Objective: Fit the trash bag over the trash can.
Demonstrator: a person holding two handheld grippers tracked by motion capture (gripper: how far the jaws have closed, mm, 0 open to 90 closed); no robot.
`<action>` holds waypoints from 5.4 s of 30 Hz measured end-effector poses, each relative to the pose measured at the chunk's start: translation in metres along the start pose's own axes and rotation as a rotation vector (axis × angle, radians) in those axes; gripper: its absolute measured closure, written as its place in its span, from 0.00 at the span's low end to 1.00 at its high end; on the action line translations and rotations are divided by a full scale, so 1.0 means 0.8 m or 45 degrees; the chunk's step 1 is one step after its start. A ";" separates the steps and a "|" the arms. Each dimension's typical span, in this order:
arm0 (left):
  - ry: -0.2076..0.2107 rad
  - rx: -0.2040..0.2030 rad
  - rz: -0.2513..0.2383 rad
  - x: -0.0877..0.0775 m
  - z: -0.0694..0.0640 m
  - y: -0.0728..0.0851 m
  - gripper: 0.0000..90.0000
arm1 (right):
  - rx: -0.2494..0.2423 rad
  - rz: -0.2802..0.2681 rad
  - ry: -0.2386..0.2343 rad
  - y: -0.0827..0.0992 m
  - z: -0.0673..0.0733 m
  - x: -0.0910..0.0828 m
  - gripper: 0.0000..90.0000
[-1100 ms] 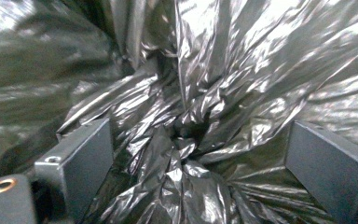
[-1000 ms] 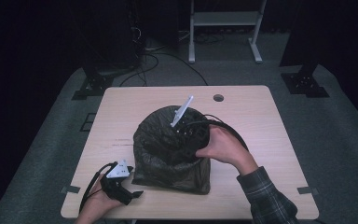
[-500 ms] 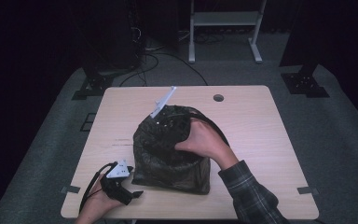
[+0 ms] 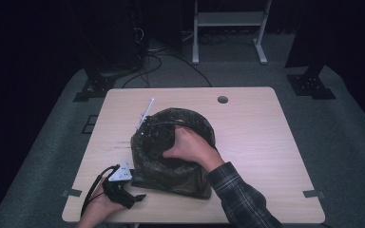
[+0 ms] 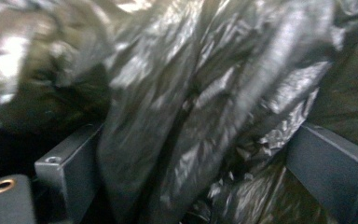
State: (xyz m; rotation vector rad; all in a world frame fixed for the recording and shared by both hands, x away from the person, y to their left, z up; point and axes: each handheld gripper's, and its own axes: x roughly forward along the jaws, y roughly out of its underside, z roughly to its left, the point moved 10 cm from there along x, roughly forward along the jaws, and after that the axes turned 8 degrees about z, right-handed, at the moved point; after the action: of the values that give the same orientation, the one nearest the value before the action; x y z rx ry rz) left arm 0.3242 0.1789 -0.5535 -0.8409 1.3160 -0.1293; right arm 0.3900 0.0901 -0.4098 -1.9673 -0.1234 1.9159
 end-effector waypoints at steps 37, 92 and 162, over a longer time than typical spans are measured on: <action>0.000 -0.002 -0.004 0.000 0.000 -0.001 0.00 | 0.123 -0.059 0.143 0.039 -0.045 -0.041 0.07; -0.001 -0.004 -0.002 0.001 0.001 -0.001 0.00 | 0.199 -0.655 0.132 0.200 0.010 -0.137 0.07; 0.007 0.011 0.004 0.000 0.000 -0.001 0.00 | 0.341 -0.411 0.193 0.330 0.020 0.078 0.04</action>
State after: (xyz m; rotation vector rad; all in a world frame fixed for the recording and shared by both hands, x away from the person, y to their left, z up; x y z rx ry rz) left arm 0.3242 0.1782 -0.5535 -0.8318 1.3208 -0.1345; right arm 0.3240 -0.1285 -0.5563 -1.7813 -0.1267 1.4913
